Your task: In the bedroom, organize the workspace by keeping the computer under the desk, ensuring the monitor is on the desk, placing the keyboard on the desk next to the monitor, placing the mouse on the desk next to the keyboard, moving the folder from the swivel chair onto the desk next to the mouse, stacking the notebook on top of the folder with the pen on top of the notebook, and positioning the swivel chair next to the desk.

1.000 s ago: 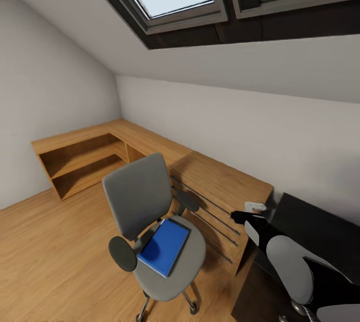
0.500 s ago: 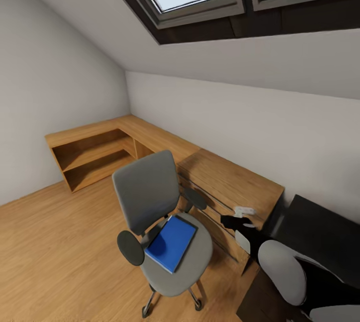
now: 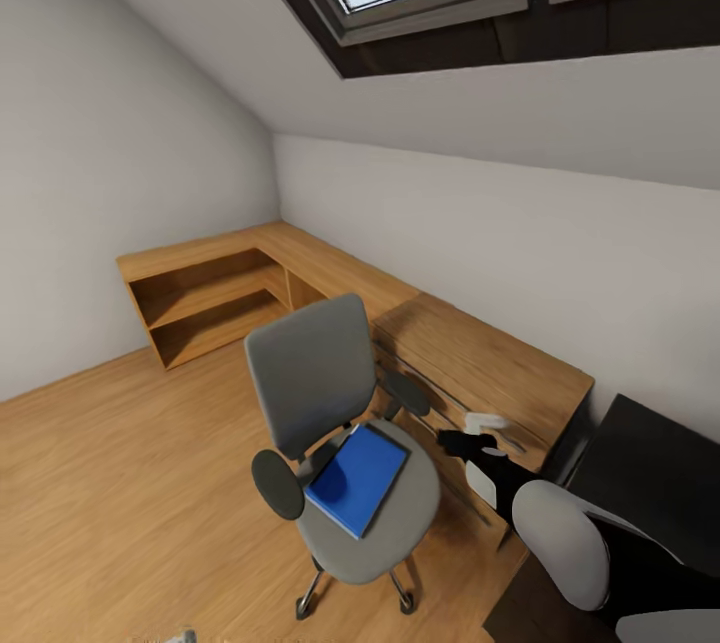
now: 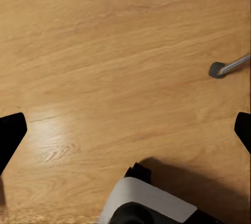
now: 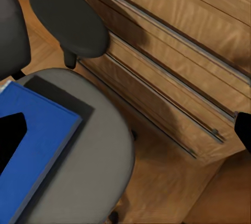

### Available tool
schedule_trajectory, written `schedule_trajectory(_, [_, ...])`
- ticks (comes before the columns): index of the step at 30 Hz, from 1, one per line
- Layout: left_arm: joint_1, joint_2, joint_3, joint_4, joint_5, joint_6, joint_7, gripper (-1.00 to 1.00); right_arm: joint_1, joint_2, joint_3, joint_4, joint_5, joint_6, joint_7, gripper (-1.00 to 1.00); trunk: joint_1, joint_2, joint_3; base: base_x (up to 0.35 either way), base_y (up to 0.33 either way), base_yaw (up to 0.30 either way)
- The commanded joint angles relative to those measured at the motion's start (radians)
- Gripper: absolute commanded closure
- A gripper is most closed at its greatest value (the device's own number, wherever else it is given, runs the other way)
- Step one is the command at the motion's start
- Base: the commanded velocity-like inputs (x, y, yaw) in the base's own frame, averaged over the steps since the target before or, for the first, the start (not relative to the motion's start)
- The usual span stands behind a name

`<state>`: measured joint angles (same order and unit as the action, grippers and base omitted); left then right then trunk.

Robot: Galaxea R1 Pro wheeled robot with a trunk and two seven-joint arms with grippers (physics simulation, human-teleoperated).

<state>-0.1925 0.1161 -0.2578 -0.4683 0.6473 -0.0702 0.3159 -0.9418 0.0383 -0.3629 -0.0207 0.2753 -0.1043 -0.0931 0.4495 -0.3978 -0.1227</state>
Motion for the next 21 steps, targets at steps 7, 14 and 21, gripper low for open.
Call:
schedule_trajectory(7, [-0.001,0.076,0.154,-0.376,0.138,0.423,0.004,-1.00,-0.001,0.001,-0.008,-0.003,0.009,-0.003,-0.005,-1.00,0.001,-0.002,-0.010,0.000,0.000,0.121])
schedule_trajectory(14, [-0.001,0.088,0.305,-0.728,0.165,0.639,0.004,-1.00,-0.001,0.002,-0.008,-0.005,0.007,0.003,-0.004,-1.00,0.001,-0.002,-0.012,0.000,0.000,0.029])
schedule_trajectory(21, [-0.001,0.086,0.348,-0.961,0.167,0.691,0.009,-1.00,-0.002,0.002,-0.012,-0.044,-0.001,0.093,-0.002,-1.00,0.001,-0.002,-0.012,0.000,0.000,0.004])
